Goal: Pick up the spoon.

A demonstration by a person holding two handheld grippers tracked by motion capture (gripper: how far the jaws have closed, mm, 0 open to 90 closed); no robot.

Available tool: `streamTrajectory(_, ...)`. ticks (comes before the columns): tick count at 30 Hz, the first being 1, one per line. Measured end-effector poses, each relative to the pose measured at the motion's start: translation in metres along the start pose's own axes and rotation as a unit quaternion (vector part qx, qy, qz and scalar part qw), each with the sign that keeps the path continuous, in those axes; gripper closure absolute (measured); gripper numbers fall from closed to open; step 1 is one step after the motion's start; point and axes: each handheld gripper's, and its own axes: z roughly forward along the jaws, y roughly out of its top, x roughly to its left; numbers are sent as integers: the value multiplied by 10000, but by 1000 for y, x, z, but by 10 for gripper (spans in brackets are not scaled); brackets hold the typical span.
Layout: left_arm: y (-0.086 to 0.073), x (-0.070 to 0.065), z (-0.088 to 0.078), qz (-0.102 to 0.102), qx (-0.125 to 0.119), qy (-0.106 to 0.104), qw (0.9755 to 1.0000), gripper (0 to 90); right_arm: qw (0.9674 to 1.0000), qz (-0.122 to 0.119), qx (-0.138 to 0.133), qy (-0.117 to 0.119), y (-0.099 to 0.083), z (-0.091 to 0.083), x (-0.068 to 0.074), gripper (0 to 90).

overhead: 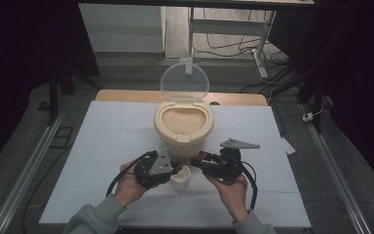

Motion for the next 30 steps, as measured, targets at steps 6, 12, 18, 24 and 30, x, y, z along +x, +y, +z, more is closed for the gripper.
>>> streamTrajectory(6, 1, -2, 1, 43, -18, 42, 10000, 793, 9990, 175, -339, 227, 0, -5, -2, 665)
streamTrajectory(12, 0, -1, 1, 34, -14, 46, 10000, 797, 9966, 195, -548, 579, 1, -7, -1, 778)
streamTrajectory(18, 0, -2, 1, 73, 3, 34, 10000, 798, 9937, -67, -674, 897, 2, -9, 3, 831)
streamTrajectory(24, 0, 0, -1, -30, -111, -14, 9999, 791, 9908, 2, -837, 1060, 0, -9, -1, 833)
streamTrajectory(30, -6, 4, -10, -502, -421, -18, 9978, 580, 9875, -34, -1080, 1150, 0, -13, -4, 834)
